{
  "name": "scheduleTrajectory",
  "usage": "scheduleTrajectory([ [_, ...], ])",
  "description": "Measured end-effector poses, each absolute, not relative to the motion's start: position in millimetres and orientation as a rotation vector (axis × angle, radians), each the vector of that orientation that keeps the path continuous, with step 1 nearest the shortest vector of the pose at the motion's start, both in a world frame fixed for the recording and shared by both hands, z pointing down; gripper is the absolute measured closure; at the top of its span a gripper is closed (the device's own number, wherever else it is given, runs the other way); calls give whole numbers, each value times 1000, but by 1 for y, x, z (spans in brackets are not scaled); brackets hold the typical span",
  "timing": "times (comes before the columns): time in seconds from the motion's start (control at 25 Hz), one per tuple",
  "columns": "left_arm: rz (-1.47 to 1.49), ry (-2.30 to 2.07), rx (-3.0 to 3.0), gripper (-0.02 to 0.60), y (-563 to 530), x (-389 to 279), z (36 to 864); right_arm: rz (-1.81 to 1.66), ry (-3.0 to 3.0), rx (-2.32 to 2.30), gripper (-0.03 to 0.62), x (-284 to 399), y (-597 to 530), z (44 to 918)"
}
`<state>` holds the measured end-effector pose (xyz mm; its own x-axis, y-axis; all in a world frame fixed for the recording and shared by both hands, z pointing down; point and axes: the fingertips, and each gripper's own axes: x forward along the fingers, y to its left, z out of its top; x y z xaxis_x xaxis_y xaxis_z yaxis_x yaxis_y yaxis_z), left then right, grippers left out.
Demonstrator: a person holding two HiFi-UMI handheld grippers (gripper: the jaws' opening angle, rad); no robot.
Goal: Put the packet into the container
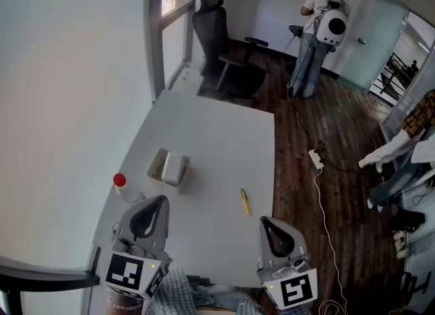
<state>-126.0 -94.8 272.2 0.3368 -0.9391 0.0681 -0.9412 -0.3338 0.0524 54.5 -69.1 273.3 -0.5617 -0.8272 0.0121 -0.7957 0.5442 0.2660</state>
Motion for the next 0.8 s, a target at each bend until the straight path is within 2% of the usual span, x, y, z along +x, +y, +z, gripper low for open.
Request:
scheduleTrajectory([
  [0.8, 36, -1757, 2497, 578, -102, -125, 276, -355, -2641, 1354, 597, 50, -74, 279],
])
